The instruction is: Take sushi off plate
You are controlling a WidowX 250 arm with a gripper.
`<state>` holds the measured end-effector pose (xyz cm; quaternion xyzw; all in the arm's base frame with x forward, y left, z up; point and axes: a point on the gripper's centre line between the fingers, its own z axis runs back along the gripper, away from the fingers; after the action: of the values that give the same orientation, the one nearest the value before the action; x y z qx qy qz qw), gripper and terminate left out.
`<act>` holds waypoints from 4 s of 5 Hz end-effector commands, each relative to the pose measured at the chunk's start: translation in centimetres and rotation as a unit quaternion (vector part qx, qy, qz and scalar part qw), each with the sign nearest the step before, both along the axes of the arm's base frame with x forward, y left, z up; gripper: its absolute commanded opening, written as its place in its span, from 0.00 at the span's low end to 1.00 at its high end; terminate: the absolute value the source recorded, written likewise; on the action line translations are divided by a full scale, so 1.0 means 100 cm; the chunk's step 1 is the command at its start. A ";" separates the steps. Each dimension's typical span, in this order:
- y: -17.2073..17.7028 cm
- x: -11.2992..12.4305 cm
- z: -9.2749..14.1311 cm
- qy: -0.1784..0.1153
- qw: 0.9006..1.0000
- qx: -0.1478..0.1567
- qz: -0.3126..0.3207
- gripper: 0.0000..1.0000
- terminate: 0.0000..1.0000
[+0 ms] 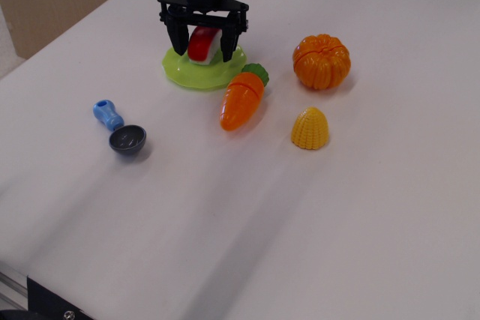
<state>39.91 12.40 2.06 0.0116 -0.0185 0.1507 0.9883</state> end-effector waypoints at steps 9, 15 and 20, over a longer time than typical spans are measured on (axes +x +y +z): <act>-0.092 -0.172 0.077 -0.083 0.991 0.015 -0.103 0.00 0.00; -0.070 -0.215 0.010 0.020 0.994 0.017 -0.103 0.00 0.00; -0.068 -0.204 0.070 -0.057 0.994 0.045 -0.076 1.00 0.00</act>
<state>19.88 4.65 7.86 0.0409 -0.0621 0.0746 0.9944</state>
